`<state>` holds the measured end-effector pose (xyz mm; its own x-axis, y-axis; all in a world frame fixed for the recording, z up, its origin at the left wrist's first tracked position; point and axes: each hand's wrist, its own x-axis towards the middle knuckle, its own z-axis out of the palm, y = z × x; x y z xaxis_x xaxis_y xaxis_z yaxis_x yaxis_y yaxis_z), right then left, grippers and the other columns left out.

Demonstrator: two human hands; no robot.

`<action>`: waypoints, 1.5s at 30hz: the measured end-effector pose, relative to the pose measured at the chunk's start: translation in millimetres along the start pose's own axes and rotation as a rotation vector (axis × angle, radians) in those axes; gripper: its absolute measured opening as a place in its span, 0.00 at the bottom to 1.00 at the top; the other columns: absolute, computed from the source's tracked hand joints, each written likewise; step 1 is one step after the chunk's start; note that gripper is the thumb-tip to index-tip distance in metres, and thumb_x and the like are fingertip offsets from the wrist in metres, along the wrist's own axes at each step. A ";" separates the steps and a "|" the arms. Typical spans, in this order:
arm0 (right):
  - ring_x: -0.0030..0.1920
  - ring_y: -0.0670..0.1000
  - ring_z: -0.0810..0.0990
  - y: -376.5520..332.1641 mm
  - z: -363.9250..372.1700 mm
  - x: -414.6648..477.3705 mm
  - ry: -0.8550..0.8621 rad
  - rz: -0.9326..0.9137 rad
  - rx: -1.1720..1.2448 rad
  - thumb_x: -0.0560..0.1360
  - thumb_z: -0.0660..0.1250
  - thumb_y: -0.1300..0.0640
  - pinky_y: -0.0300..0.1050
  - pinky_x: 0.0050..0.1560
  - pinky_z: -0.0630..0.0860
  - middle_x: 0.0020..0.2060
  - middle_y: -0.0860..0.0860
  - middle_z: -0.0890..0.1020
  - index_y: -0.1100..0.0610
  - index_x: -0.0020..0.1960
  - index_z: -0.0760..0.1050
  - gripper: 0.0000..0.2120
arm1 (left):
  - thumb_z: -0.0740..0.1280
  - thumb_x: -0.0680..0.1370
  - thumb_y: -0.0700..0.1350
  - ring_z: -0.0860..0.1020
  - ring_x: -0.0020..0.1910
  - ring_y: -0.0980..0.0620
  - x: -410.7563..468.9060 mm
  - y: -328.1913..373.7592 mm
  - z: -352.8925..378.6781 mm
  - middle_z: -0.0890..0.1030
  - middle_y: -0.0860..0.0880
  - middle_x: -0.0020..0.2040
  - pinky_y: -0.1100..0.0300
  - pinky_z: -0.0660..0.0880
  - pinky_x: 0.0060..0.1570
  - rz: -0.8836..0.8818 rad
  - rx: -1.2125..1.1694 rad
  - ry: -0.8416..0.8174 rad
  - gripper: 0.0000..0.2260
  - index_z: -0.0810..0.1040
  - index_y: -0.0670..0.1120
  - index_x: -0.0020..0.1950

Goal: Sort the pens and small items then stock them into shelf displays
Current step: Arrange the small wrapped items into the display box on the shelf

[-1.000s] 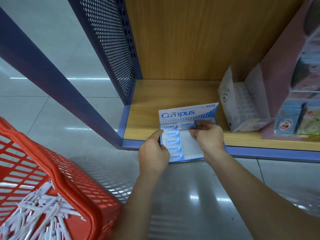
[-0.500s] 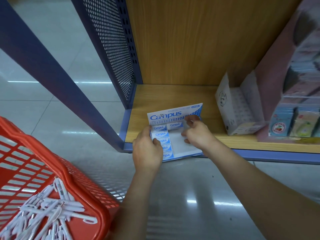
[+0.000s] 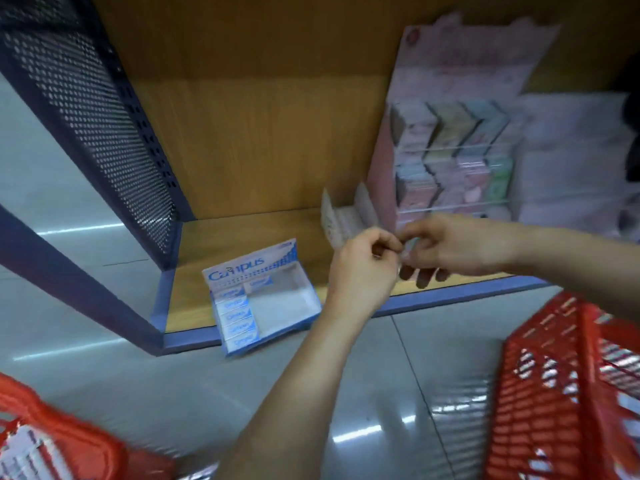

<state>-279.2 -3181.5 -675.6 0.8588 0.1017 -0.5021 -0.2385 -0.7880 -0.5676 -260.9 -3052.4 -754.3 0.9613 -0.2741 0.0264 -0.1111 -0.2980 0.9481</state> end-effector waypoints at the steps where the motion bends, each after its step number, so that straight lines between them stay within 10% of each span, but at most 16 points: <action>1: 0.36 0.48 0.82 19.4 -10.4 -24.9 0.040 0.032 0.073 0.79 0.60 0.65 0.36 0.33 0.74 0.42 0.54 0.85 0.58 0.52 0.76 0.08 | 0.65 0.72 0.40 0.75 0.33 0.53 -4.4 13.2 15.9 0.77 0.56 0.30 0.61 0.71 0.37 0.027 0.006 -0.095 0.08 0.77 0.53 0.37; 12: 0.32 0.47 0.81 205.7 0.7 -180.5 0.516 0.268 0.593 0.78 0.63 0.68 0.33 0.29 0.71 0.38 0.54 0.84 0.60 0.51 0.77 0.07 | 0.68 0.72 0.53 0.76 0.50 0.50 -72.7 34.1 137.6 0.73 0.52 0.47 0.57 0.73 0.46 0.341 0.596 -0.720 0.13 0.76 0.55 0.55; 20: 0.39 0.52 0.76 344.9 66.2 -206.3 0.640 0.619 0.578 0.74 0.70 0.67 0.32 0.32 0.71 0.47 0.59 0.77 0.60 0.54 0.75 0.11 | 0.63 0.70 0.36 0.74 0.38 0.57 -72.6 92.6 153.2 0.76 0.57 0.40 0.59 0.70 0.41 0.461 0.410 -0.306 0.14 0.79 0.52 0.48; 24: 0.64 0.55 0.75 391.2 80.6 -210.1 0.624 0.672 0.441 0.72 0.73 0.60 0.37 0.61 0.66 0.65 0.59 0.75 0.64 0.69 0.70 0.27 | 0.63 0.70 0.41 0.78 0.49 0.51 -86.5 105.8 221.5 0.82 0.53 0.47 0.59 0.72 0.48 0.584 0.660 -0.655 0.12 0.81 0.52 0.49; 28: 0.55 0.53 0.77 422.0 98.8 -211.7 0.576 0.707 0.476 0.74 0.71 0.54 0.37 0.50 0.71 0.57 0.54 0.77 0.55 0.75 0.63 0.33 | 0.65 0.72 0.43 0.77 0.60 0.46 -123.6 67.8 306.5 0.80 0.49 0.58 0.56 0.74 0.57 0.507 0.938 -1.104 0.15 0.79 0.52 0.57; 33: 0.73 0.53 0.62 425.1 120.5 -194.7 0.418 0.642 0.191 0.69 0.74 0.42 0.49 0.73 0.56 0.71 0.53 0.68 0.46 0.75 0.62 0.39 | 0.67 0.73 0.45 0.69 0.65 0.42 -147.7 16.6 334.4 0.72 0.45 0.65 0.54 0.67 0.63 0.583 0.980 -1.258 0.24 0.69 0.53 0.68; 38: 0.62 0.56 0.69 389.4 136.2 -164.2 0.412 0.464 0.238 0.67 0.76 0.54 0.42 0.54 0.67 0.48 0.50 0.73 0.52 0.68 0.68 0.32 | 0.72 0.70 0.52 0.67 0.62 0.41 -128.5 -18.6 318.4 0.67 0.46 0.66 0.53 0.67 0.64 0.551 1.110 -1.276 0.28 0.68 0.52 0.67; 45: 0.43 0.55 0.81 391.3 133.9 -164.4 0.503 0.510 0.694 0.62 0.78 0.64 0.53 0.46 0.81 0.44 0.56 0.82 0.48 0.43 0.74 0.19 | 0.72 0.71 0.49 0.65 0.64 0.40 -122.2 -32.1 304.5 0.64 0.43 0.67 0.48 0.70 0.61 0.629 1.193 -1.342 0.27 0.65 0.50 0.67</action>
<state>-574.4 -3425.3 -902.6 0.6333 -0.5458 -0.5487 -0.7069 -0.1195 -0.6971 -451.5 -3287.8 -884.5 -0.0190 -0.8333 -0.5524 -0.9727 -0.1123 0.2029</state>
